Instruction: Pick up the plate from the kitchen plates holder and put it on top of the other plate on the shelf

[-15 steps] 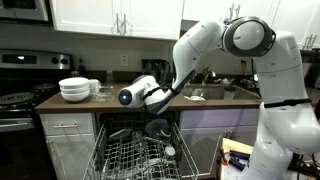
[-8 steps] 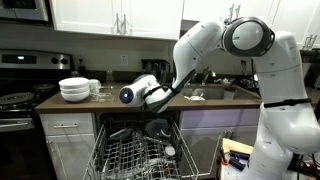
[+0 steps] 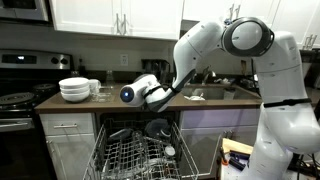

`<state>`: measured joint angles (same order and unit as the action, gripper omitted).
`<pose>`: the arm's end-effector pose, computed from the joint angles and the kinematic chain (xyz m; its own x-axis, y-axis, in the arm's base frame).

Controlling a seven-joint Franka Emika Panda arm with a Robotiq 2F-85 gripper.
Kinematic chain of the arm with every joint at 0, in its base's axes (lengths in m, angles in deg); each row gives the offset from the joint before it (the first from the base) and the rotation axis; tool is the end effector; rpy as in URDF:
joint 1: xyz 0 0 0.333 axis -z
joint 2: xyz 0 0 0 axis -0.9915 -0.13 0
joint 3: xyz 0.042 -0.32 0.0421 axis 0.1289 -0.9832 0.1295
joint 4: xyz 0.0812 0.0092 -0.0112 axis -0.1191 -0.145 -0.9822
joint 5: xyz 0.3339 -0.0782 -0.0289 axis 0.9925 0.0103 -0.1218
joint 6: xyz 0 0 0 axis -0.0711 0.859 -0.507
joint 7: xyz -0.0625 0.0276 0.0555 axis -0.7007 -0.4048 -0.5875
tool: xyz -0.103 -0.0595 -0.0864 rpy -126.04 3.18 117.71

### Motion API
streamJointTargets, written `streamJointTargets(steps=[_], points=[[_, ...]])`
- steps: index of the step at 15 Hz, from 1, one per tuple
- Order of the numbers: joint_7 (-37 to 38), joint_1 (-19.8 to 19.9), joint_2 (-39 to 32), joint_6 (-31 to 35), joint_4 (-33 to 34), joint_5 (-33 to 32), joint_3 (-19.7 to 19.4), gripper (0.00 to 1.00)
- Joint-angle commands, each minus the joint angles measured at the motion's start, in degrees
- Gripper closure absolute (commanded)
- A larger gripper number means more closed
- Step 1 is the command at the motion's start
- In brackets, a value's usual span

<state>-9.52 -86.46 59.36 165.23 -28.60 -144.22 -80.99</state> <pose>0.5832 -0.0448 0.2995 0.9775 0.1985 0.0715 0.0266 -0.4521 0.8916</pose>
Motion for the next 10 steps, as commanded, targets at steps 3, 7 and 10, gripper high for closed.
streamJointTargets(steps=[3, 7, 10], points=[[-2.9, 0.7, 0.9, 0.9, 0.5, -0.6, 0.1, 0.81], [-3.3, 0.5, 1.3, 0.7, 0.1, 0.3, 0.4, 0.77], [-3.5, 0.5, 1.8, 1.1, -0.3, 0.7, 0.9, 0.67]])
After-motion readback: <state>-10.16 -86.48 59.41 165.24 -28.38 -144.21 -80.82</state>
